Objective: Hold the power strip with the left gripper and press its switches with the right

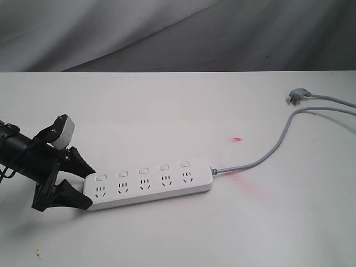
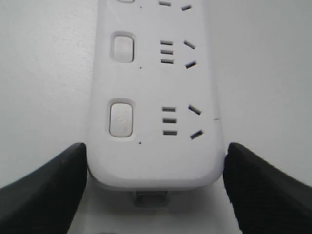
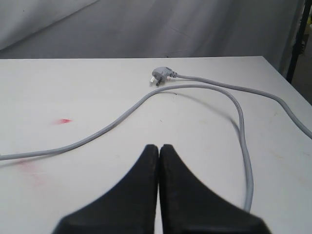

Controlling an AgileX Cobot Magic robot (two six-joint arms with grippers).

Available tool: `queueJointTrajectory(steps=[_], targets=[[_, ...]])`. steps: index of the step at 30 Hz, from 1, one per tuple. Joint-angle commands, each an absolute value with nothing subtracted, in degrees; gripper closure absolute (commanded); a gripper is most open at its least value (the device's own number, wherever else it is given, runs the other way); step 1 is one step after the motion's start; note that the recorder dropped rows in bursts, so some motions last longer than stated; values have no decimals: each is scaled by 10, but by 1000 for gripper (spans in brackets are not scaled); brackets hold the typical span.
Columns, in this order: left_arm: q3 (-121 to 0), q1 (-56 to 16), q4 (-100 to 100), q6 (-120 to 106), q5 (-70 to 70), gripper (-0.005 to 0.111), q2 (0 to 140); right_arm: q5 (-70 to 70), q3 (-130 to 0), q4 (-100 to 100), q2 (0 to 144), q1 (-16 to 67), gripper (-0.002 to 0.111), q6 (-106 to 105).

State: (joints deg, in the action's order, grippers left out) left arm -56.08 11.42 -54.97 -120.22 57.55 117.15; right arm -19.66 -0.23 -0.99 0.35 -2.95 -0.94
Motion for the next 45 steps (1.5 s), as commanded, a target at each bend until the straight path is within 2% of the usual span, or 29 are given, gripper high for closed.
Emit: queueJointTrajectory(steps=[1,18,20,23,25,32,38,41,45], targets=[[-560,112,-547,-1200,567,50,1174,-193,0,-12,0,-35,108,-7],[-560,112,-564,-1200,570,50,1174,-193,0,-12,0,-35,108,-7],[-560,112,-564,-1200,570,43,1174,-193,0,-12,0,-35,108,-7],[-560,112,-568,-1200,571,19,1174,-193,0,-12,0,-35,108,-7],[-560,112,-571,-1192,583,9,1174,-193,0,-12,0,-35,108,-7],[-578,114,-605,-1147,604,9,1105,-193,0,-12,0,-35,108,-7],[-626,114,-626,-1113,603,15,985,-193,0,-12,0,-35,108,-7],[-648,114,-628,-1084,602,30,930,-193,0,-12,0,-35,108,-7],[-665,114,-624,-1044,602,63,866,-193,0,-12,0,-35,108,-7]])
